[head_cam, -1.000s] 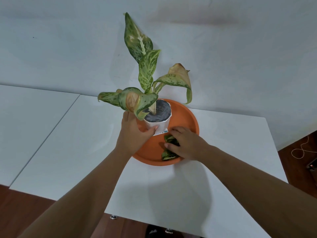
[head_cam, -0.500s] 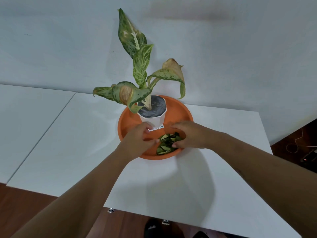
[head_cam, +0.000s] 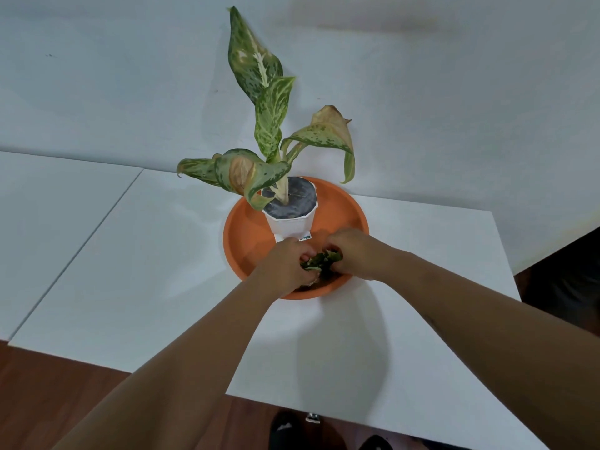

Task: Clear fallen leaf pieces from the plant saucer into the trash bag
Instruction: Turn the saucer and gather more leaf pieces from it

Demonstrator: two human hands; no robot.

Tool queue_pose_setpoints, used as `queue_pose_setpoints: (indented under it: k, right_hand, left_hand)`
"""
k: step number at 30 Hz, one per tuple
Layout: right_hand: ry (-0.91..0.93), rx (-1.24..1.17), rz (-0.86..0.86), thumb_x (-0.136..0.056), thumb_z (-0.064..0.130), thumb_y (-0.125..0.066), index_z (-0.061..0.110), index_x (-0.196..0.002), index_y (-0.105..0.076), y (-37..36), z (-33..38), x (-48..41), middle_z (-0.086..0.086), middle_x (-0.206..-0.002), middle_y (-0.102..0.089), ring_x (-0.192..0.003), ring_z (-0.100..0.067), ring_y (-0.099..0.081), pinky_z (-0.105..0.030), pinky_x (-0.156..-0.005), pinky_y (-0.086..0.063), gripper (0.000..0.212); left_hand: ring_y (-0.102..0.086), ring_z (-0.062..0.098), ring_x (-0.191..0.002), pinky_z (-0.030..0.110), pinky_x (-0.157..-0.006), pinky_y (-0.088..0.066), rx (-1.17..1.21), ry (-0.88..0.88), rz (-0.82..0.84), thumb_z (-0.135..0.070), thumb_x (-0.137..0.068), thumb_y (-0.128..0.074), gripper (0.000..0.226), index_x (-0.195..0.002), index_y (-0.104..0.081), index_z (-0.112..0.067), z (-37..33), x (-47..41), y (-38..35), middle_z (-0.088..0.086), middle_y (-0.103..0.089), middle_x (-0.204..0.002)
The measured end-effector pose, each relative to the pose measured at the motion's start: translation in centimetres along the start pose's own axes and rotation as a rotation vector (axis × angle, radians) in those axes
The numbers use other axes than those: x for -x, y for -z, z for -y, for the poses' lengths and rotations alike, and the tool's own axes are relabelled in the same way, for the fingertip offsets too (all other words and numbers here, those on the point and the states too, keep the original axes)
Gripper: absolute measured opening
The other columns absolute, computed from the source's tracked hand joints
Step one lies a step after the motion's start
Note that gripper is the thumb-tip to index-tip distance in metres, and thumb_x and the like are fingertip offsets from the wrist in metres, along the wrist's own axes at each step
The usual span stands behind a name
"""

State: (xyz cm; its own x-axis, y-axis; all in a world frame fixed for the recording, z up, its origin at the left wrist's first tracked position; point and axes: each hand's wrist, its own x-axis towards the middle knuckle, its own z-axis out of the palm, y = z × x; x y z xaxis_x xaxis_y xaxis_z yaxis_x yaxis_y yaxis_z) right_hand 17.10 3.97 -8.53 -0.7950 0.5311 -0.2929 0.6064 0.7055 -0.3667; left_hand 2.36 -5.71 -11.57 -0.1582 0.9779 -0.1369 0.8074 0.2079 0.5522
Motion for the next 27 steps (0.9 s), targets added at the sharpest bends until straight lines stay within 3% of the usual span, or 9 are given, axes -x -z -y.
queue_pose_setpoints:
  k: [5, 7, 10, 13, 17, 20, 24, 27]
  right_hand:
    - [-0.052, -0.037, -0.028, -0.086, 0.007, -0.060, 0.010, -0.084, -0.061, -0.6, 0.5, 0.0, -0.006, -0.080, -0.056, -0.074, -0.019, -0.049, -0.021, -0.055, -0.033, 0.004]
    - [-0.090, -0.131, -0.054, -0.086, 0.005, -0.060, 0.017, -0.070, -0.055, -0.7, 0.4, 0.1, -0.002, -0.072, -0.054, -0.066, -0.017, -0.049, -0.012, -0.046, -0.031, 0.021]
    - [-0.153, -0.266, -0.118, -0.085, 0.007, -0.063, 0.010, -0.083, -0.064, -0.3, 0.1, 0.2, -0.004, -0.079, -0.060, -0.070, -0.017, -0.054, -0.016, -0.049, -0.034, 0.003]
    - [-0.237, -0.429, -0.216, -0.082, 0.009, -0.066, 0.011, -0.090, -0.068, -0.2, -0.4, 0.3, 0.005, -0.076, -0.055, -0.074, -0.016, -0.052, -0.019, -0.053, -0.036, 0.008]
    - [-0.360, -0.766, -0.307, -0.078, 0.011, -0.070, 0.014, -0.092, -0.069, 0.0, -0.3, 0.6, -0.002, -0.090, -0.060, -0.081, -0.017, -0.055, -0.022, -0.062, -0.041, 0.014]
    - [-0.417, -0.961, -0.354, -0.077, 0.011, -0.073, 0.011, -0.090, -0.071, 0.0, 0.1, 0.9, -0.002, -0.086, -0.065, -0.078, -0.015, -0.060, -0.026, -0.071, -0.047, 0.013]
    - [-0.432, -1.250, -0.387, -0.079, 0.004, -0.073, 0.013, -0.082, -0.068, -0.5, 1.0, 1.6, -0.007, -0.088, -0.068, -0.080, -0.017, -0.065, -0.031, -0.080, -0.051, 0.011]
    - [-0.393, -1.466, -0.407, -0.080, -0.002, -0.071, 0.009, -0.083, -0.066, -0.9, 1.6, 1.7, -0.012, -0.091, -0.068, -0.084, -0.021, -0.067, -0.031, -0.081, -0.055, 0.012]
  left_hand:
    - [-0.053, 0.003, -0.067, 0.005, -0.054, -0.036, 0.064, 0.035, -0.073, -0.014, -0.080, -0.074, 0.016, -0.096, -0.074, -0.013, 0.2, 0.0, -0.2, 0.002, -0.071, -0.092]
    - [-0.055, 0.005, -0.070, 0.004, -0.056, -0.038, 0.098, 0.063, -0.100, -0.011, -0.081, -0.073, 0.012, -0.093, -0.075, -0.013, 0.4, 0.0, -0.2, -0.001, -0.069, -0.086]
    - [-0.055, 0.005, -0.069, 0.001, -0.059, -0.040, 0.183, 0.120, -0.131, -0.009, -0.081, -0.072, 0.011, -0.091, -0.076, -0.011, 0.9, -0.2, 0.4, -0.005, -0.063, -0.078]
    - [-0.058, 0.005, -0.072, 0.006, -0.062, -0.042, 0.343, 0.200, -0.165, -0.009, -0.080, -0.075, 0.011, -0.088, -0.075, -0.016, 1.7, -0.1, 1.1, -0.012, -0.063, -0.074]
    - [-0.064, 0.005, -0.075, 0.004, -0.057, -0.045, 0.629, 0.307, -0.180, -0.013, -0.077, -0.081, 0.017, -0.085, -0.070, -0.024, 2.3, 0.1, 2.0, -0.009, -0.068, -0.080]
    - [-0.066, 0.003, -0.069, 0.009, -0.060, -0.047, 0.766, 0.346, -0.175, -0.015, -0.074, -0.083, 0.019, -0.080, -0.069, -0.026, 2.5, 0.3, 2.6, -0.007, -0.071, -0.080]
    - [-0.067, 0.014, -0.074, 0.026, -0.075, -0.055, 0.952, 0.389, -0.140, -0.011, -0.074, -0.083, 0.022, -0.092, -0.071, -0.016, 2.3, 0.5, 2.7, 0.001, -0.073, -0.087]
    - [-0.069, 0.016, -0.081, 0.022, -0.069, -0.056, 1.128, 0.367, -0.109, -0.003, -0.078, -0.079, 0.018, -0.094, -0.073, -0.006, 1.7, 0.2, 2.9, 0.007, -0.074, -0.092]
